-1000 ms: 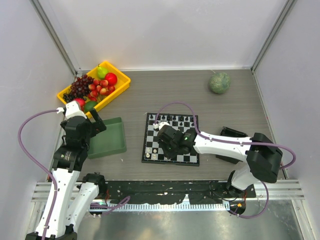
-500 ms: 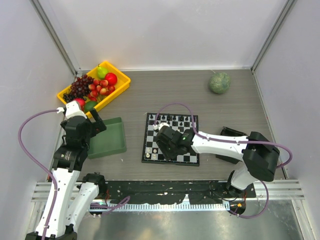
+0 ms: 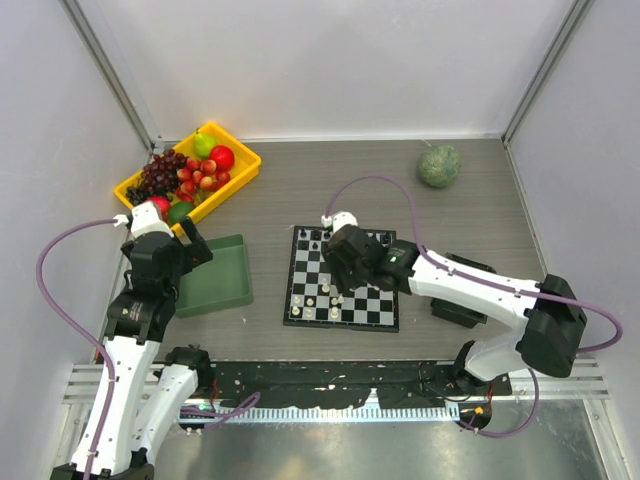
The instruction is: Set up the chess pieces on the board
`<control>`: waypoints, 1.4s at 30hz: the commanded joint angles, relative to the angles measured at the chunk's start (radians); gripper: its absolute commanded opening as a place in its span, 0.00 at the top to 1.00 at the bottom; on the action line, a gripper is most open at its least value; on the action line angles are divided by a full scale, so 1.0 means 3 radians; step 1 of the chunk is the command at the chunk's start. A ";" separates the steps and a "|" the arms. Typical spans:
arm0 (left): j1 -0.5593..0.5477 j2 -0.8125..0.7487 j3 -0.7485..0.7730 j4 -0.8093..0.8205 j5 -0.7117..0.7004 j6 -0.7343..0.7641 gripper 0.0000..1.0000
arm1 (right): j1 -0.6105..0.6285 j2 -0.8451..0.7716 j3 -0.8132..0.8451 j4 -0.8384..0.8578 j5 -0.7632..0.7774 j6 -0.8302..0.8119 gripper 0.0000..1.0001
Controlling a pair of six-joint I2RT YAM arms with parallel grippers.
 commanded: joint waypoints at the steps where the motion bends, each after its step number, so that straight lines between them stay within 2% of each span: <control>1: 0.0017 -0.0026 0.0031 0.0142 -0.0021 0.0022 0.01 | -0.0274 -0.0091 0.0030 -0.0015 0.0196 -0.0025 0.46; 6: 0.0017 -0.0027 0.0020 0.0142 -0.0031 0.0027 0.01 | -0.0468 0.0077 -0.0052 0.0082 0.0078 -0.0025 0.49; 15: 0.0017 -0.0011 0.0015 0.0147 -0.0036 0.0027 0.01 | -0.0489 0.0395 -0.0098 0.0189 -0.0147 -0.0015 0.55; 35: 0.0017 0.0025 0.0010 0.0163 -0.0026 0.0027 0.01 | -0.0489 0.0467 -0.0159 0.0246 -0.0214 -0.0020 0.62; 42: 0.0017 0.0009 0.0000 0.0168 -0.0021 0.0027 0.01 | -0.0484 0.0349 -0.0129 0.0261 -0.0152 -0.0050 0.59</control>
